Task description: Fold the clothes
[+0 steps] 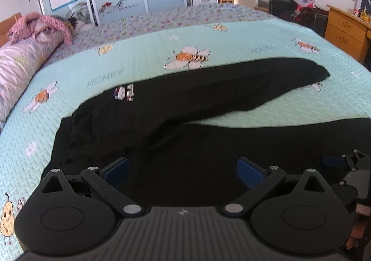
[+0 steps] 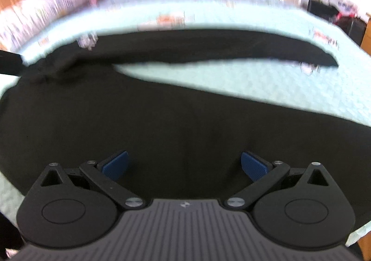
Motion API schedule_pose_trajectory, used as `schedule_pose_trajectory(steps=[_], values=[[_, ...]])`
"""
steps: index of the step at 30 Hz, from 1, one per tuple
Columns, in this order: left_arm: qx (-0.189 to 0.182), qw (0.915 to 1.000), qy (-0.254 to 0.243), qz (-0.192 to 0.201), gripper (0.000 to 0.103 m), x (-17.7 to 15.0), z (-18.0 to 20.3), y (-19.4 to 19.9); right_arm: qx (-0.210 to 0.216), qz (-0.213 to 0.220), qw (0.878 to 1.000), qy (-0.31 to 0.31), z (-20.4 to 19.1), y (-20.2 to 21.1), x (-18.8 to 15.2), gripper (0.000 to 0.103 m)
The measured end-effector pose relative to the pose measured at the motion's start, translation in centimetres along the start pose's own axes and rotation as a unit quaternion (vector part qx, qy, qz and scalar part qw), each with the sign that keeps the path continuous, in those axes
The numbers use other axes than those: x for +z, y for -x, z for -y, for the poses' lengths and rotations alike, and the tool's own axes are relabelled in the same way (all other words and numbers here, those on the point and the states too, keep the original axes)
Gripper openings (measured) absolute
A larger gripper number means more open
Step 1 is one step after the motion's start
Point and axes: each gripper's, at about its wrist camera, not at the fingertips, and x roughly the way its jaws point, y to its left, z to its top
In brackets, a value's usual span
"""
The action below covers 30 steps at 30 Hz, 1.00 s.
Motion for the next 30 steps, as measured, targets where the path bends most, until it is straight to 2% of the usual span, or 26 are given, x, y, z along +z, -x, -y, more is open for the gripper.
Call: schedule_pose_trajectory(steps=[4,9,17,30], values=[[0.004,0.9998,0.006,-0.02,0.102,-0.9,-0.5,-1.5,-0.007,0.005,1.0,0.007,-1.6,-1.0,0.2,0.103],[0.005,0.999,0.013,-0.042,0.102,-2.2,-1.0,-3.1,-0.009,0.026,0.999,0.028,-3.2,-0.6,-1.2,0.103],[0.005,0.9966,0.025,-0.079,0.102,-4.5,-1.5,-5.0,0.03,0.035,0.998,0.051,-2.2,1.4,-3.1,0.103],[0.002,0.9959,0.03,-0.085,0.102,-5.0,-1.6,-4.9,0.034,0.039,0.997,0.054,-2.2,1.8,-3.8,0.103]])
